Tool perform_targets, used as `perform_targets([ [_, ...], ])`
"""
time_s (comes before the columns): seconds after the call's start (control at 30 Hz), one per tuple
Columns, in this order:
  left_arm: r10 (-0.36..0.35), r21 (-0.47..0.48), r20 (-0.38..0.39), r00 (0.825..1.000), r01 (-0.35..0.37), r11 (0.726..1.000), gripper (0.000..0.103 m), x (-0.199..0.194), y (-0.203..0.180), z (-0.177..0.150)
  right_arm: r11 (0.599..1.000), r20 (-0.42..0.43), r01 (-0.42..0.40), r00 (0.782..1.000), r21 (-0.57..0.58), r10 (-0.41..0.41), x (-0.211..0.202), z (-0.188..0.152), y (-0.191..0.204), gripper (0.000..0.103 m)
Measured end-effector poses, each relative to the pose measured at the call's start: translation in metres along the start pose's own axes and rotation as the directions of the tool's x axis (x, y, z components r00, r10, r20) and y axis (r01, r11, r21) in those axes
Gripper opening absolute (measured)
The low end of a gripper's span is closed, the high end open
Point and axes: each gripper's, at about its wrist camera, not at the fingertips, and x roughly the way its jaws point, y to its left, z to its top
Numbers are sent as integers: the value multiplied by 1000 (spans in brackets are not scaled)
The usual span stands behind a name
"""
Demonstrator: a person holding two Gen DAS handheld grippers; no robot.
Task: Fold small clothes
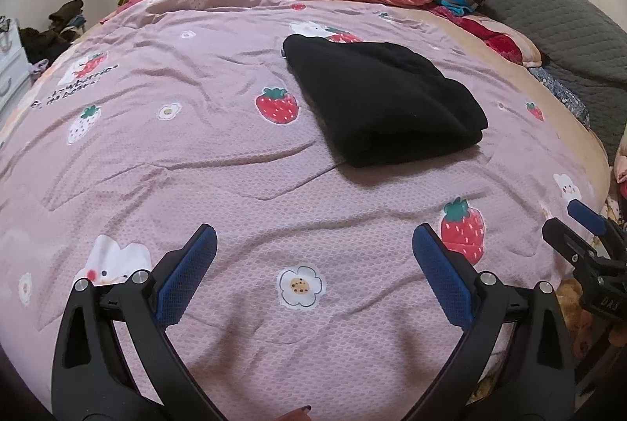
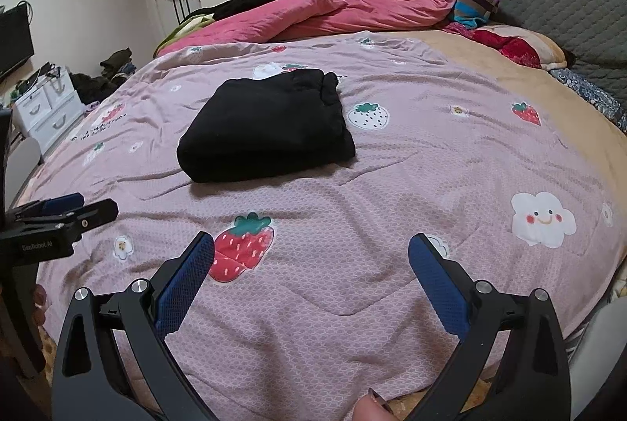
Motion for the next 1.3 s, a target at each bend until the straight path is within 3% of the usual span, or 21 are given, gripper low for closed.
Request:
perform_targets([
  [1.3, 35, 7, 3, 999, -35, 999, 94, -2, 3, 2, 1000, -1, 11, 1000, -16, -11, 0, 0, 3, 99],
])
